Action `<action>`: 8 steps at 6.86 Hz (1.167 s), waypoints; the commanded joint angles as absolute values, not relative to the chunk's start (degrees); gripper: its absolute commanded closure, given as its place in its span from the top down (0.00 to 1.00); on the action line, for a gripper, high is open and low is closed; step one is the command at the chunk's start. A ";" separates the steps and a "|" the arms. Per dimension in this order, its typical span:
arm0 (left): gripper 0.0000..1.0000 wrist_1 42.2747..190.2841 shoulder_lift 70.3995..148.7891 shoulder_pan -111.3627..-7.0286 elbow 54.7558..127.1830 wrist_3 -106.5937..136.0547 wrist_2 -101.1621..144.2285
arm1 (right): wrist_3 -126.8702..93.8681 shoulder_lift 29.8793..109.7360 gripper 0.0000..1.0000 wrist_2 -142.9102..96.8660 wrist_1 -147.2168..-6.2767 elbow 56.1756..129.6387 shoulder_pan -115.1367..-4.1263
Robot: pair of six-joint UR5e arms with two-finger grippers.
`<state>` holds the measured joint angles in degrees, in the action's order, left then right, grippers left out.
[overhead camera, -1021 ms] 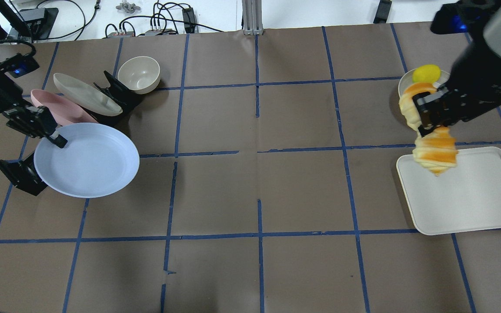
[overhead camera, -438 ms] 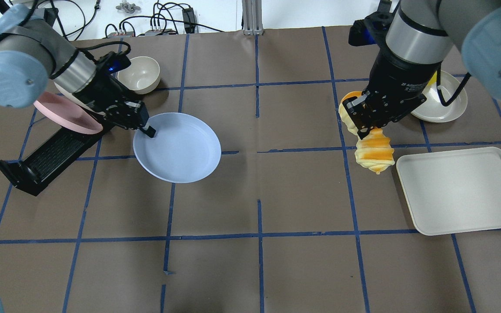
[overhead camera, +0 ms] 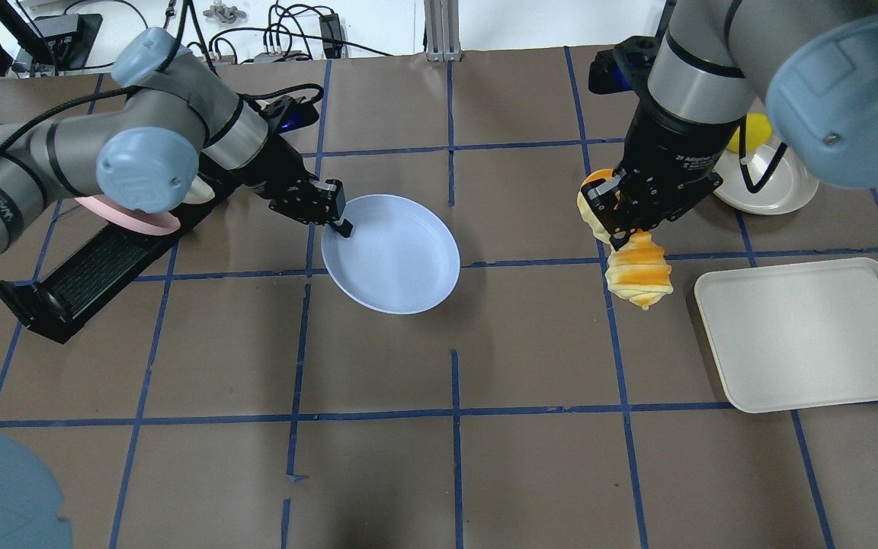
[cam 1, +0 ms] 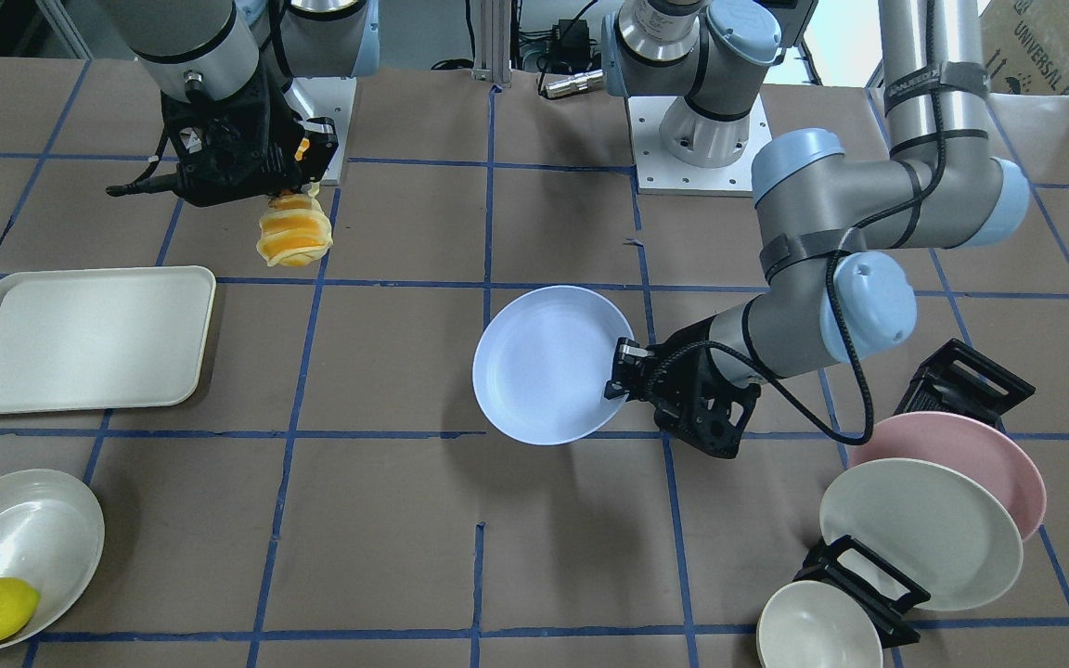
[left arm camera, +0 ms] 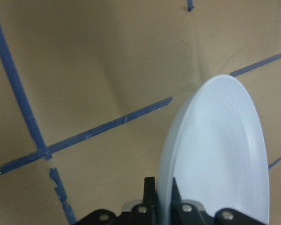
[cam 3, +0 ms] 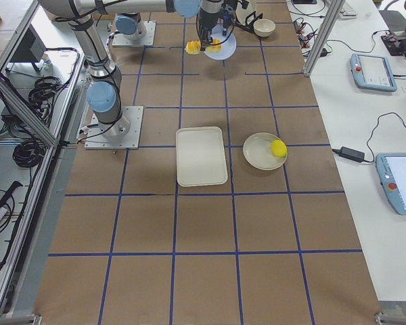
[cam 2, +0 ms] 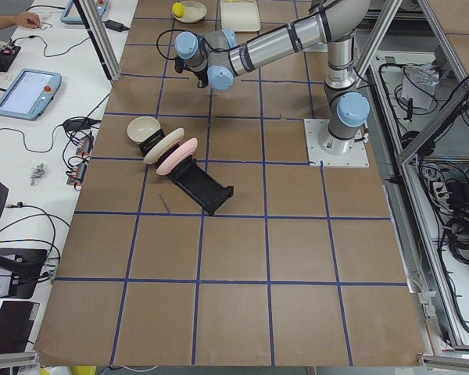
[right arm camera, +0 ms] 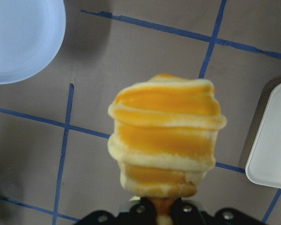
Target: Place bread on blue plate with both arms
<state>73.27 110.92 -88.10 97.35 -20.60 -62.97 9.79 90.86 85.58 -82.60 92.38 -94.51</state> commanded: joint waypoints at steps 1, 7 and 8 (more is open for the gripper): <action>0.12 66.74 113.29 -90.79 98.43 -17.32 -62.49 | 9.41 90.09 0.00 85.43 -85.58 94.47 -94.57; 0.70 56.17 117.94 -91.67 100.37 -8.80 -56.78 | 3.34 83.61 0.00 81.92 -109.47 104.14 -98.61; 1.00 53.90 117.69 -91.50 100.28 -4.70 -56.69 | 3.17 82.98 0.00 81.91 -111.34 104.41 -99.92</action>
<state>56.17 117.60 -91.58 100.35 -8.48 -56.85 3.56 84.35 82.15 -108.15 103.75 -98.66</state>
